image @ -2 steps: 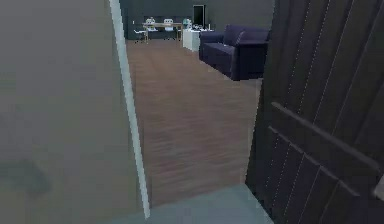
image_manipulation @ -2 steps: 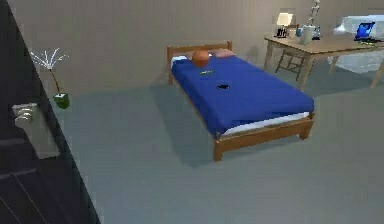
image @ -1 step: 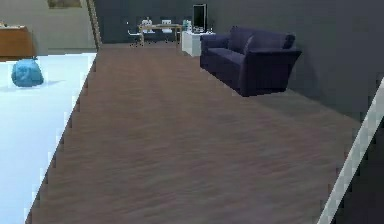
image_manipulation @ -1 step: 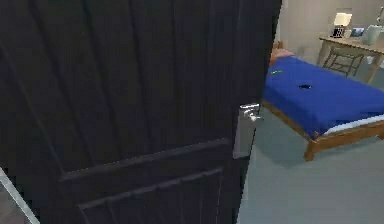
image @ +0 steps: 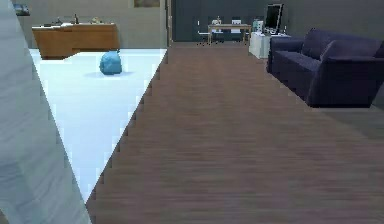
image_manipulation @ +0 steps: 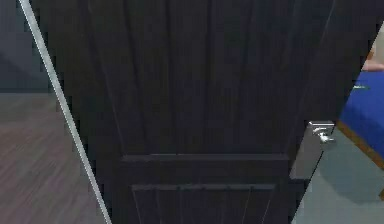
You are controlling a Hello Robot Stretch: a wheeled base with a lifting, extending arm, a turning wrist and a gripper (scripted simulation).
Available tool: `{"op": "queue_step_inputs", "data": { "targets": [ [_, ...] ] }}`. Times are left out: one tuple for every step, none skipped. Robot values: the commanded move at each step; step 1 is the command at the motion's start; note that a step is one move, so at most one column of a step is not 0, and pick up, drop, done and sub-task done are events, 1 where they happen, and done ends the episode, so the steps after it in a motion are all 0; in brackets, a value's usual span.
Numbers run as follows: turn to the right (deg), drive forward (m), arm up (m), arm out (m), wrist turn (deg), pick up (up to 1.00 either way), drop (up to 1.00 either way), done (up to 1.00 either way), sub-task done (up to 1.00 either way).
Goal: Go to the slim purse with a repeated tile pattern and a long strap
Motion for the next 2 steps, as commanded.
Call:
{"op": "queue_step_inputs", "data": {
  "targets": [
    [0.0,1.0,0.0,0.0,0.0,0.0,0.0,0.0,0.0],
    [0.0,1.0,0.0,0.0,0.0,0.0,0.0,0.0,0.0]
  ]
}}
